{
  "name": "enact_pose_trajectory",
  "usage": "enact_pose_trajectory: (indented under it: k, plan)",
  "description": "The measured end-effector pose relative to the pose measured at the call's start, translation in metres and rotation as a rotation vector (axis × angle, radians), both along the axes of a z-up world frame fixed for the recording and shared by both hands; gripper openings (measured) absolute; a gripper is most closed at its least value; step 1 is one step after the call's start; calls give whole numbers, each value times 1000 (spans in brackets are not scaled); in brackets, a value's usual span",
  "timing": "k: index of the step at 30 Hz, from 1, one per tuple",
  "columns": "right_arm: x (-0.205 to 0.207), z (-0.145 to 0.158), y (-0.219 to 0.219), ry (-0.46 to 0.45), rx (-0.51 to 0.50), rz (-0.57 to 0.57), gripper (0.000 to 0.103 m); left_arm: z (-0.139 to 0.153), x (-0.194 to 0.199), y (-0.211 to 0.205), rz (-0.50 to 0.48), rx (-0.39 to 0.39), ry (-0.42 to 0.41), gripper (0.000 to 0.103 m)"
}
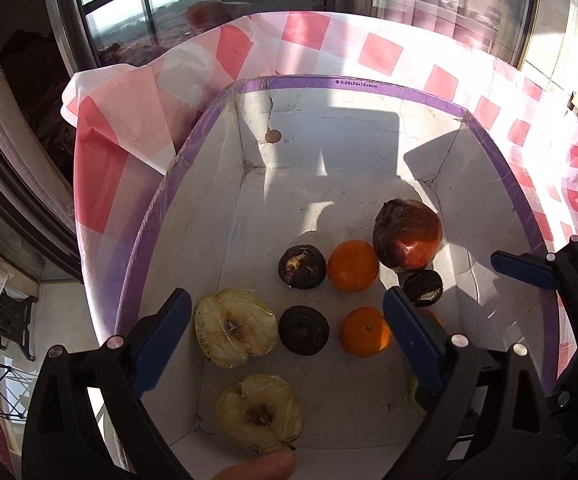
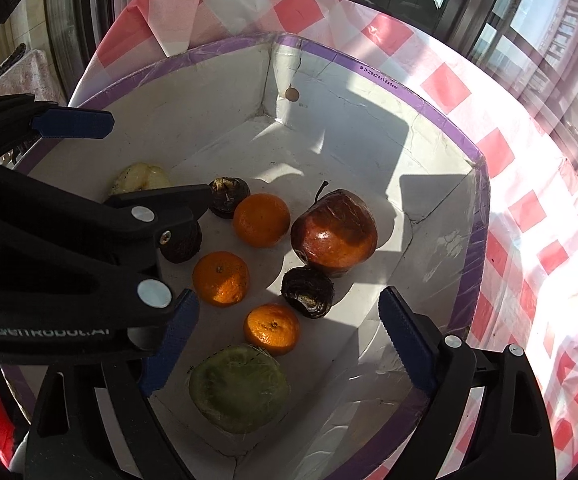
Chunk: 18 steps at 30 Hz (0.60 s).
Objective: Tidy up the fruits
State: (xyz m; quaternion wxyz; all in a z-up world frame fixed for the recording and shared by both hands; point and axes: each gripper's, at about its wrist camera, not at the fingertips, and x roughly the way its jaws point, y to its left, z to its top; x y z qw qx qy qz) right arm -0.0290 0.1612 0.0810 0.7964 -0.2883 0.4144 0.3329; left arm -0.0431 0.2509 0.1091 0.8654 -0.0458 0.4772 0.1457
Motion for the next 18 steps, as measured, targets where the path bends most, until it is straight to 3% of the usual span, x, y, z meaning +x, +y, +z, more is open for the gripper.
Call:
enact_pose_trajectory:
  k: [8, 14, 18]
  plan:
    - [2, -1, -1, 18, 14, -7, 88, -4, 4, 6, 22, 7, 70, 97]
    - [3, 0, -3, 18, 20, -8, 88, -6, 4, 11, 14, -57, 70, 96]
    - [2, 0, -3, 17, 29, -9, 88, -6, 1, 9, 14, -43, 58, 96]
